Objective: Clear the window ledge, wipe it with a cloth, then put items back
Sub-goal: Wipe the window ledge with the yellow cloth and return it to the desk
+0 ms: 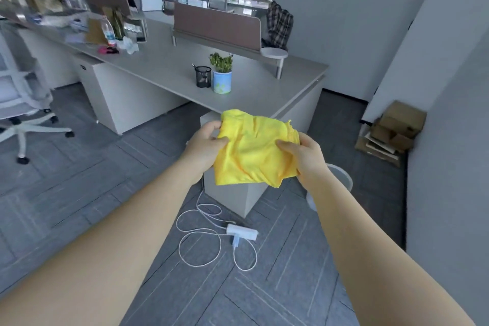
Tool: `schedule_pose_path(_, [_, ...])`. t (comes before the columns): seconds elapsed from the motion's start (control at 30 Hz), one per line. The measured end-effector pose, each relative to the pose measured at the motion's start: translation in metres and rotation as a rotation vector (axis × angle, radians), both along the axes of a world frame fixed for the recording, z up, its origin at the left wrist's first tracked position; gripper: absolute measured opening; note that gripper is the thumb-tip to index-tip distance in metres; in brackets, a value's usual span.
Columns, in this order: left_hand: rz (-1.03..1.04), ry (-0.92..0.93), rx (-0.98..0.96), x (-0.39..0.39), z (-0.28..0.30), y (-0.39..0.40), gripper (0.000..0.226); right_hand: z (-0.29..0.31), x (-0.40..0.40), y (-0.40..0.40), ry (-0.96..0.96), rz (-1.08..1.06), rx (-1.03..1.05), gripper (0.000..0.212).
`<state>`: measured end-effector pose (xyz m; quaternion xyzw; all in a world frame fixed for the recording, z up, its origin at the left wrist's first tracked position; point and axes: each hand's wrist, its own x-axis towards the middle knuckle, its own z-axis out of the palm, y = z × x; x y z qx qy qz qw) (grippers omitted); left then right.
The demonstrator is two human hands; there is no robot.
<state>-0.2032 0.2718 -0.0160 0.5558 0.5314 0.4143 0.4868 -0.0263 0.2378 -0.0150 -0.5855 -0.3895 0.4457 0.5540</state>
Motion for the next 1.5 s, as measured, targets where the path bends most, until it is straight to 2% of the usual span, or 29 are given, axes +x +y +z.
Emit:
schedule_pose_path(0.13, [-0.020, 0.047, -0.018, -0.012, -0.015, 0.068, 0.033, -0.018, -0.015, 0.067, 0.035, -0.038, -0.020, 0.022])
schedule_pose_path(0.33, [-0.129, 0.084, -0.092, 0.004, -0.048, 0.197, 0.056, -0.057, -0.002, 0.183, 0.068, -0.074, -0.061, 0.019])
schedule_pose_path(0.63, [-0.191, 0.195, -0.143, 0.058, -0.087, 0.388, 0.053, -0.097, 0.040, 0.356, 0.052, -0.171, -0.177, 0.025])
schedule_pose_path(0.8, [-0.237, 0.278, -0.162, 0.076, -0.123, 0.468, 0.056, -0.128, 0.050, 0.425, 0.022, -0.226, -0.267, 0.043])
schedule_pose_path(0.93, [-0.301, 0.305, -0.180, 0.084, -0.156, 0.530, 0.058, -0.153, 0.049, 0.471, 0.013, -0.297, -0.347, 0.043])
schedule_pose_path(1.07, [-0.397, 0.297, -0.212, 0.096, -0.179, 0.580, 0.057, -0.170, 0.048, 0.509, -0.028, -0.428, -0.398, 0.045])
schedule_pose_path(1.23, [-0.481, 0.335, -0.227, 0.104, -0.202, 0.617, 0.054, -0.190, 0.043, 0.542, -0.207, -0.494, -0.519, 0.036])
schedule_pose_path(1.37, [-0.445, 0.367, -0.241, 0.099, -0.208, 0.626, 0.057, -0.197, 0.041, 0.546, -0.329, -0.541, -0.540, 0.035])
schedule_pose_path(1.5, [-0.380, 0.322, -0.213, 0.087, -0.199, 0.622, 0.048, -0.189, 0.035, 0.546, -0.426, -0.579, -0.512, 0.047])
